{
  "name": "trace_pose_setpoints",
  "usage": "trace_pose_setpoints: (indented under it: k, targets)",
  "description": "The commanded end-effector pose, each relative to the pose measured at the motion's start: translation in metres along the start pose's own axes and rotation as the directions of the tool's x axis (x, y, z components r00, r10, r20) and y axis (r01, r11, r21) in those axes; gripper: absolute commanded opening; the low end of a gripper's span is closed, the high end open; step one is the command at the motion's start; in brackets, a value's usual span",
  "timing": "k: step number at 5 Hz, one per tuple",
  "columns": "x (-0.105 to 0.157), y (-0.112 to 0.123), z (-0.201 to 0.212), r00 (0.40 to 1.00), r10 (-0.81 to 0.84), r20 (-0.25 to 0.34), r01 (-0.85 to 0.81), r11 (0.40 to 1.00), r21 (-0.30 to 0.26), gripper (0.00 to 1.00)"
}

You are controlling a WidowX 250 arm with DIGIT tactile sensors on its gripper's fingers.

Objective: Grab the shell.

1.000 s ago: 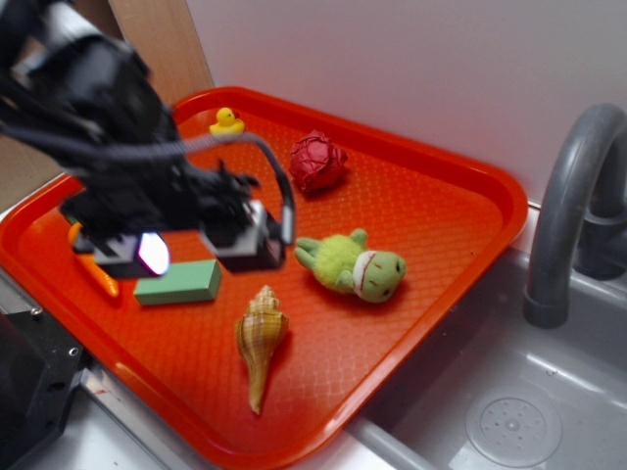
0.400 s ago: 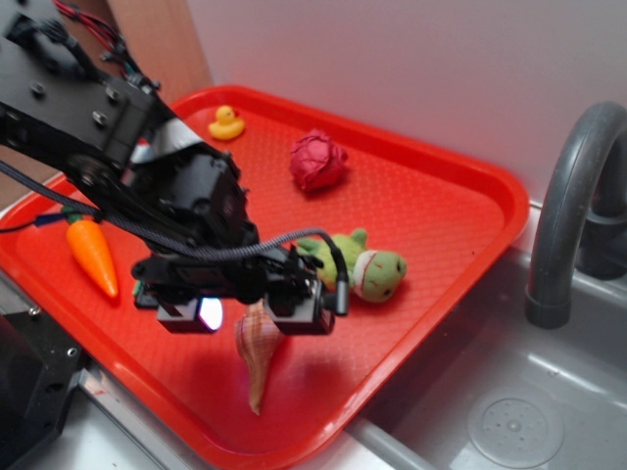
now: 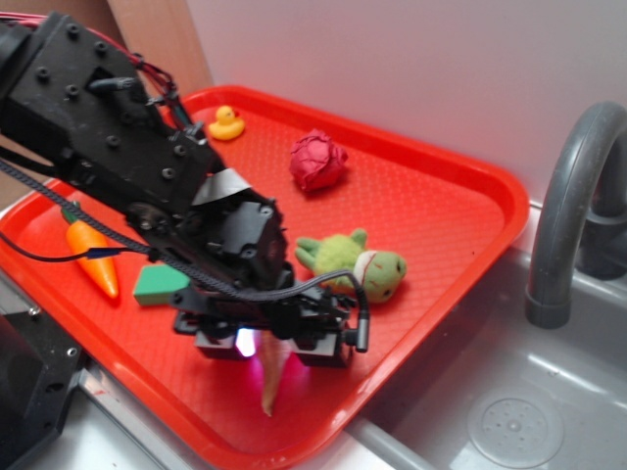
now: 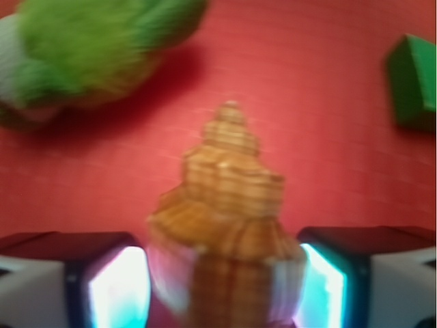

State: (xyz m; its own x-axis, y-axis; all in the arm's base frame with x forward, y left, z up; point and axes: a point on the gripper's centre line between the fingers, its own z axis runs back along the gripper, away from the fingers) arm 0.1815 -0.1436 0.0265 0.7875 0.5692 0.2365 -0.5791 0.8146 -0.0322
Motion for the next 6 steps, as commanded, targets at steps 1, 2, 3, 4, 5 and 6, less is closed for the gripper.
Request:
trace_pose_setpoints:
  k: [1,2,3,4,5,6]
  targets:
    - [0.047,0.013,0.061,0.957,-0.282,-0.074,0.281,0.959,-0.029,0.0]
    - [0.084,0.031,0.102,0.923,-0.361,-0.136,0.354,0.932,-0.073,0.0]
    - [0.109,0.047,0.144,0.896,-0.422,-0.14,0.414,0.907,-0.08,0.0]
    - [0.118,0.062,0.168,0.866,-0.476,-0.153,0.468,0.88,-0.083,0.0]
    - [0.118,0.069,0.191,0.864,-0.493,-0.105,0.488,0.87,-0.072,0.0]
    - [0.123,0.07,0.212,0.865,-0.497,-0.067,0.492,0.867,-0.073,0.0]
